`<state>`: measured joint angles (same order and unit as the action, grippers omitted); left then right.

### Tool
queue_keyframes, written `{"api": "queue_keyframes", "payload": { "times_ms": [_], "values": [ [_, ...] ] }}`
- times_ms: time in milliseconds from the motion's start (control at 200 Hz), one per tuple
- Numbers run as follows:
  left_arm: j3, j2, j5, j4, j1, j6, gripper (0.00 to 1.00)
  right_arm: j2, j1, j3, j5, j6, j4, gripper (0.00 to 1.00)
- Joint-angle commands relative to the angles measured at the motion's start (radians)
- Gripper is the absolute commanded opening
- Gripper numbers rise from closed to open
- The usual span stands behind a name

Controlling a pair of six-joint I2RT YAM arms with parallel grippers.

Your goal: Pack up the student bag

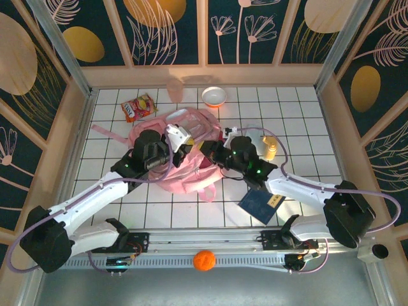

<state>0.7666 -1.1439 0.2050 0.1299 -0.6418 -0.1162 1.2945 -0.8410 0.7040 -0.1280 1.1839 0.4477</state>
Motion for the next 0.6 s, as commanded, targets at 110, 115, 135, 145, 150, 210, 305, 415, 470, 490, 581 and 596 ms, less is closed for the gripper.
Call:
{"api": "queue_keyframes", "payload": {
  "times_ms": [110,115,135,145,150,210,305,415,470,490,581,596],
  "values": [
    [0.051,0.069,-0.121,-0.004,0.085,0.16,0.36,-0.01,-0.074,-0.017,0.272,0.009,0.181,0.0],
    [0.051,0.073,-0.122,-0.011,0.085,0.164,0.37,-0.009,-0.076,-0.016,0.278,0.008,0.182,0.0],
    [0.053,0.087,-0.128,-0.033,0.086,0.186,0.41,-0.007,-0.084,-0.013,0.297,0.004,0.188,0.0],
    [0.052,0.094,-0.13,-0.047,0.085,0.196,0.43,-0.005,-0.087,-0.012,0.31,0.003,0.191,0.0],
    [0.052,0.097,-0.132,-0.054,0.084,0.204,0.44,-0.005,-0.088,-0.01,0.316,0.003,0.192,0.0],
    [0.051,0.148,-0.148,-0.133,0.084,0.291,0.5,0.008,-0.107,0.0,0.363,-0.005,0.22,0.0],
    [0.029,0.241,-0.143,-0.263,0.084,0.393,0.5,0.04,-0.137,0.029,0.412,-0.03,0.248,0.0],
    [-0.032,0.344,-0.092,-0.356,0.079,0.543,0.44,0.08,-0.163,0.052,0.437,-0.05,0.271,0.0],
    [-0.067,0.381,-0.063,-0.38,0.066,0.618,0.42,0.099,-0.168,0.053,0.442,-0.05,0.292,0.0],
    [-0.077,0.391,-0.052,-0.385,0.058,0.64,0.42,0.107,-0.17,0.054,0.442,-0.048,0.305,0.0],
    [-0.099,0.405,-0.047,-0.414,0.015,0.711,0.42,0.133,-0.182,0.061,0.453,-0.056,0.334,0.0],
    [-0.1,0.405,-0.051,-0.422,0.01,0.715,0.42,0.137,-0.184,0.065,0.457,-0.057,0.336,0.0]
  ]
}}
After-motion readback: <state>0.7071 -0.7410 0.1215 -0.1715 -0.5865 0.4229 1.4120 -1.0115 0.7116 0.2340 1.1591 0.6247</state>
